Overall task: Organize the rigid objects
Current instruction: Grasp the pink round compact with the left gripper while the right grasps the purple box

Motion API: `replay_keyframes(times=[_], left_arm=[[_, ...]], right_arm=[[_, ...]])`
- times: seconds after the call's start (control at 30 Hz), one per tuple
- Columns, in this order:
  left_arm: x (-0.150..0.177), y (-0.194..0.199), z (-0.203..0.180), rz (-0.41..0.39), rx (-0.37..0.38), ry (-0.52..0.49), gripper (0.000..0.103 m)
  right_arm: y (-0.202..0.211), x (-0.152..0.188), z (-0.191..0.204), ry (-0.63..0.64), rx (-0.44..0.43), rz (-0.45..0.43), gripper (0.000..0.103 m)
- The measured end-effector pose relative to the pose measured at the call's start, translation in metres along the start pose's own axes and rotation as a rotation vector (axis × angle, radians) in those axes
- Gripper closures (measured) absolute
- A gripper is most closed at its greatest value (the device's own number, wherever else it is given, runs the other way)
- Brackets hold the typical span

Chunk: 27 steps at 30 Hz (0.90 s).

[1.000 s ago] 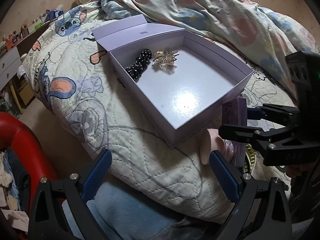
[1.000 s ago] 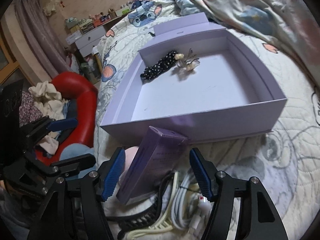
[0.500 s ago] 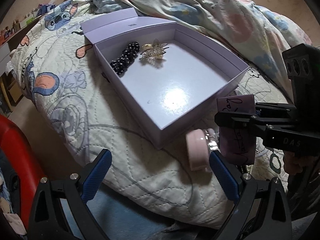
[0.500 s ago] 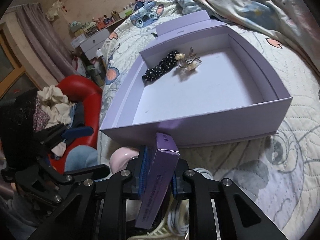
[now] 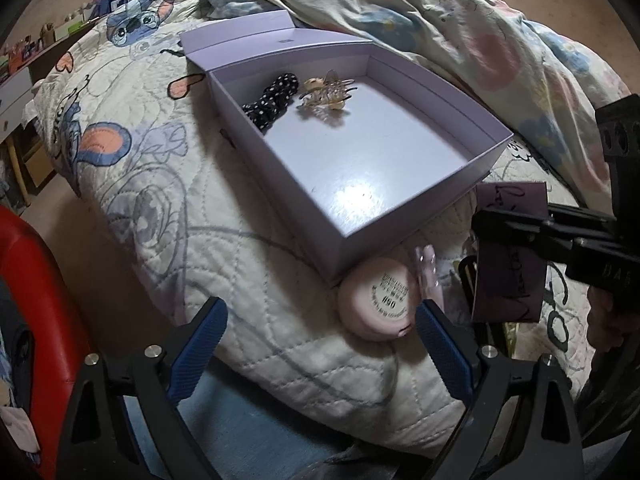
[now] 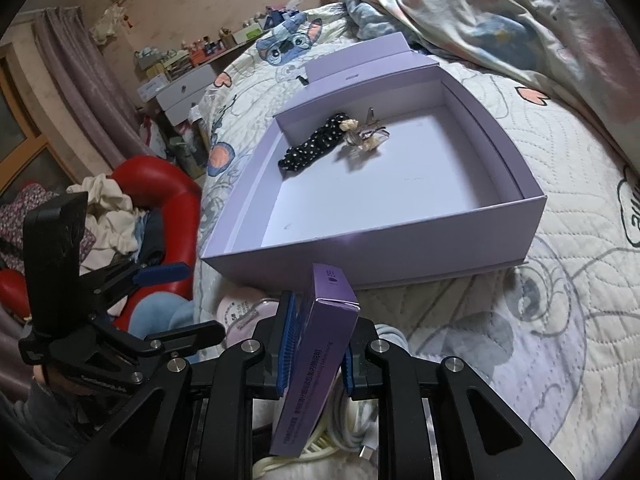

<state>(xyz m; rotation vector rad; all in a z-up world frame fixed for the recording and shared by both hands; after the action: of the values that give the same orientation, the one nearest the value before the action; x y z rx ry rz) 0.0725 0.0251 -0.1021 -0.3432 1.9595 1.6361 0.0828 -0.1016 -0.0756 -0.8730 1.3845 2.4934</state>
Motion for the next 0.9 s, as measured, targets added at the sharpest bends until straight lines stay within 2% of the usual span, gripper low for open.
replay_keyframes(times=[0.13, 0.17, 0.33, 0.47, 0.6, 0.67, 0.8, 0.83, 0.87, 0.9], left_arm=[[0.005, -0.001, 0.003, 0.004, -0.006, -0.013, 0.009], [0.006, -0.003, 0.003, 0.007, -0.004, -0.02, 0.012], [0.011, -0.015, -0.007, 0.041, 0.028, -0.068, 0.015], [0.009, -0.019, -0.018, 0.03, -0.002, -0.148, 0.017], [0.005, -0.027, -0.024, 0.029, -0.002, -0.185, 0.023], [0.003, -0.03, -0.027, 0.022, -0.021, -0.213, 0.03], [-0.001, -0.031, -0.028, 0.008, -0.026, -0.223, 0.037], [-0.002, -0.032, -0.027, 0.007, -0.023, -0.217, 0.041], [-0.002, -0.031, -0.027, 0.005, -0.019, -0.209, 0.051], [-0.002, -0.03, -0.026, 0.004, -0.024, -0.205, 0.052]], right_arm=[[0.0, 0.0, 0.0, 0.0, -0.001, 0.0, 0.084], [0.0, 0.0, 0.0, 0.0, 0.0, 0.0, 0.084], [0.0, 0.0, 0.0, 0.001, 0.0, 0.0, 0.083], [0.0, 0.0, -0.001, -0.001, 0.003, 0.004, 0.083], [-0.002, 0.0, -0.002, 0.0, 0.003, 0.009, 0.083], [-0.003, 0.0, -0.002, -0.001, 0.004, 0.013, 0.083], [-0.004, 0.002, -0.001, 0.0, 0.004, 0.02, 0.083], [-0.005, 0.002, -0.001, 0.0, 0.005, 0.022, 0.083], [-0.006, 0.002, -0.002, -0.001, 0.004, 0.024, 0.083], [-0.006, 0.003, -0.001, -0.002, 0.004, 0.026, 0.083]])
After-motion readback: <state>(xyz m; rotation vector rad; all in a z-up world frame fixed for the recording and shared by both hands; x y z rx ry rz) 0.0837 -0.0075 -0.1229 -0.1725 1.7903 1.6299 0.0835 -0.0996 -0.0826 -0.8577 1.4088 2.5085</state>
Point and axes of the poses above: each gripper's, at about its wrist camera, not at the fingertips, and y roughly against the way its jaws point, z to its left, x to its underside, the point moved 6 cm from there along -y, roughly the way its jaws point, and after that the axes turned 6 degrees about -y, right-handed, at the moved point
